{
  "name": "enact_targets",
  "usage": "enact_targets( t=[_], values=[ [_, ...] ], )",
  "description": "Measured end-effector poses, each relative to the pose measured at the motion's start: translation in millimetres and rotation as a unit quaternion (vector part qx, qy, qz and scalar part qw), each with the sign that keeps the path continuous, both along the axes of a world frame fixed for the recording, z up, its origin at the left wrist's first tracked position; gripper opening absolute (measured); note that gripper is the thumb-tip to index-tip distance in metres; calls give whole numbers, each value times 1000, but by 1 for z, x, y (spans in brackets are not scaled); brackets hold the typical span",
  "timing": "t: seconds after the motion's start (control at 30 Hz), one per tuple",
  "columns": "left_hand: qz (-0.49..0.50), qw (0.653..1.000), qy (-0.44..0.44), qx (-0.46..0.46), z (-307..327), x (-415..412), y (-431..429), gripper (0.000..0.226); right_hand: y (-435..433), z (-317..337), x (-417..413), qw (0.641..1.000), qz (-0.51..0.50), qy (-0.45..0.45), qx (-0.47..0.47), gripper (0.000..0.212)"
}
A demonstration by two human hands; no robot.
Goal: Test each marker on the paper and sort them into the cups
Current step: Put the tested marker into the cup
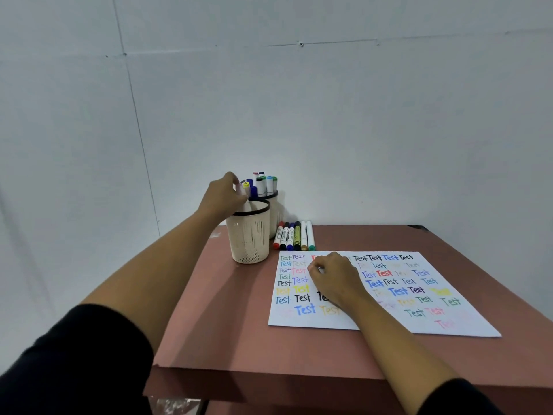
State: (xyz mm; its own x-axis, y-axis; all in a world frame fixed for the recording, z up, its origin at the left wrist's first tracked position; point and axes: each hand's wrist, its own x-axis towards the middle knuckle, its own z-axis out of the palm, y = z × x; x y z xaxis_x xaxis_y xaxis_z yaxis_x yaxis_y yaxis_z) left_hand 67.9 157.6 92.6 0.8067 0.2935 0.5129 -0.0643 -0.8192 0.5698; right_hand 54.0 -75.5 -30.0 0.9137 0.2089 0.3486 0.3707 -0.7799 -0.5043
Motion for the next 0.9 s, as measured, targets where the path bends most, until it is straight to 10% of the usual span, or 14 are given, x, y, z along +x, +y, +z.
enact_targets(
  t=[0.6,0.9],
  values=[
    [-135,976,-125,119,-21,-34,-67,26,0,0,2,1000,-2,-5,3,26],
    [-174,975,52,124,-107,-36,-91,25,2,2,-4,998,0,-47,-53,27]
  ],
)
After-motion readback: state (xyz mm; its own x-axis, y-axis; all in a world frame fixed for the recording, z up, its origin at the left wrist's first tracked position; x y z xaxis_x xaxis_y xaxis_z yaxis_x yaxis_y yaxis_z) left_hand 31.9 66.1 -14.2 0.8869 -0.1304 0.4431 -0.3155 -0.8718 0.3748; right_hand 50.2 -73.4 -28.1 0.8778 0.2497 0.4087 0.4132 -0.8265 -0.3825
